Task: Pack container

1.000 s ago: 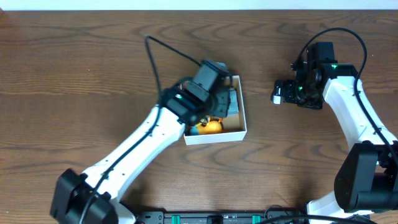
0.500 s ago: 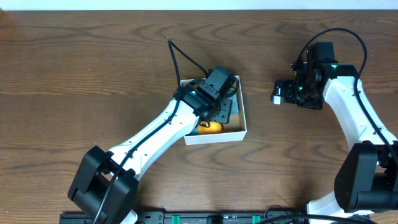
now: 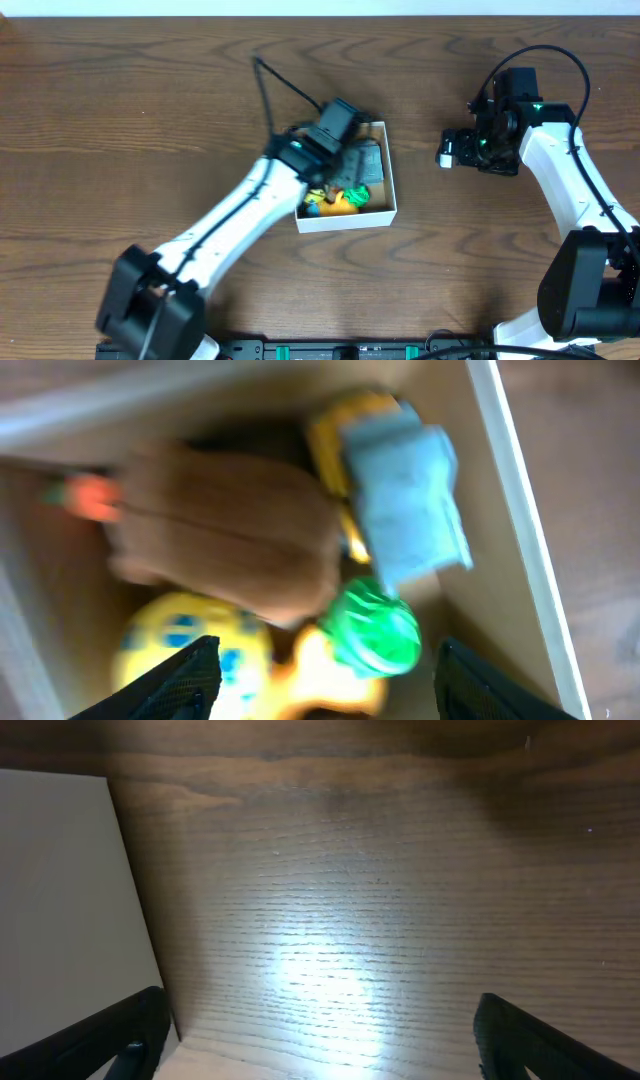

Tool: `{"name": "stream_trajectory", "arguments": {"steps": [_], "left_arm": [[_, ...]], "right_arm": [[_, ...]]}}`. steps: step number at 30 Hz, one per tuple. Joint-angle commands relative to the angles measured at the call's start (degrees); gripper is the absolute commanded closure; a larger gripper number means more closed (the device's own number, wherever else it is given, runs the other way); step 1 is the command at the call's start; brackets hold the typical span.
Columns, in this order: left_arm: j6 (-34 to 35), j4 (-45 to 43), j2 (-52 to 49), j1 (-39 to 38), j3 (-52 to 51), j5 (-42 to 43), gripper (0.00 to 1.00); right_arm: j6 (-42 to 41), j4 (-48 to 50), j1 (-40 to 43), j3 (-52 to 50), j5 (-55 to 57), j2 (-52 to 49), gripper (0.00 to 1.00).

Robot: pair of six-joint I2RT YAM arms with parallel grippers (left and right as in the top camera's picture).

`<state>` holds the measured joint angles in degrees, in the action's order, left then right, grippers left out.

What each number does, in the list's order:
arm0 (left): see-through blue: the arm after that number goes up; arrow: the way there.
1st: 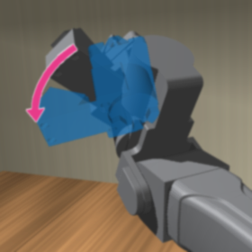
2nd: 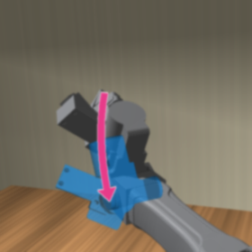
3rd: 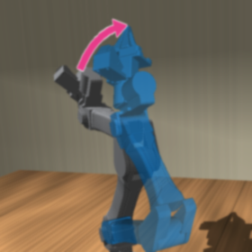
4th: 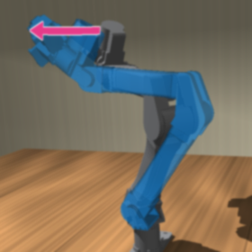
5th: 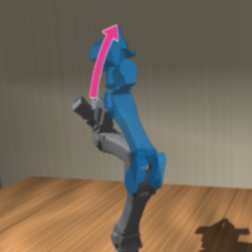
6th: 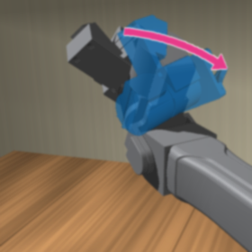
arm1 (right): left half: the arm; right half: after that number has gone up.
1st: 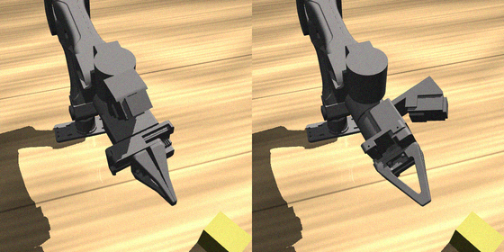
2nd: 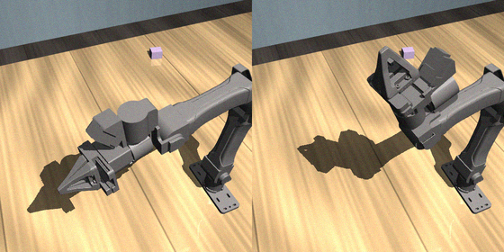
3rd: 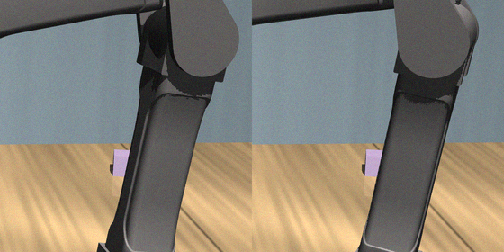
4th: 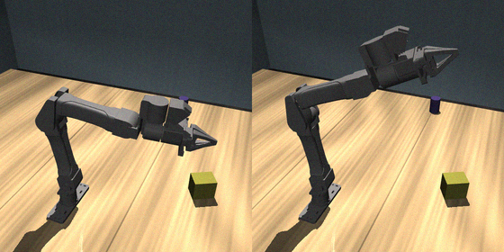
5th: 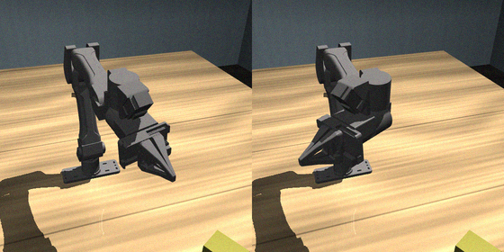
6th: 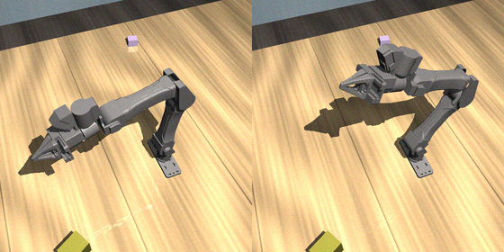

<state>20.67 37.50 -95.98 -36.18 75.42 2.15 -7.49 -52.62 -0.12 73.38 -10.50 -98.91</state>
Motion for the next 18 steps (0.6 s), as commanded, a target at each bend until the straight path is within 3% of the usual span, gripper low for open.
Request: {"name": "stream_trajectory", "arguments": {"steps": [1, 2, 6, 8, 11, 18], "left_arm": [[-1.2, 1.0, 5.4, 7.4, 0.5, -2.8, 0.3], [-1.2, 1.5, 6.3, 9.5, 0.5, -2.8, 0.29], [-1.1, 4.8, 8.8, 19.4, 0.5, -2.8, 0.27], [-1.1, 6.6, 9.3, 23.9, 0.5, -2.8, 0.25], [0.2, 9.0, 9.2, 29.8, 0.5, -2.6, 0.25], [3.7, 12.1, 9.2, 38.4, 0.5, -2.6, 0.24]], "right_arm": [[1.4, 0.1, 0.3, 0.0, 0.0, -0.3, 0.14], [1.4, 0.1, 0.3, 0.0, 0.0, -0.3, 0.22], [1.4, 0.0, -0.5, 0.0, -1.0, -0.3, 0.74], [1.3, -0.1, -1.7, 0.0, -2.0, -0.3, 0.87], [1.4, -0.1, -5.0, 0.0, -1.5, -0.4, 0.91], [1.3, 1.0, -12.0, 0.0, -1.7, -0.7, 0.89]]}}
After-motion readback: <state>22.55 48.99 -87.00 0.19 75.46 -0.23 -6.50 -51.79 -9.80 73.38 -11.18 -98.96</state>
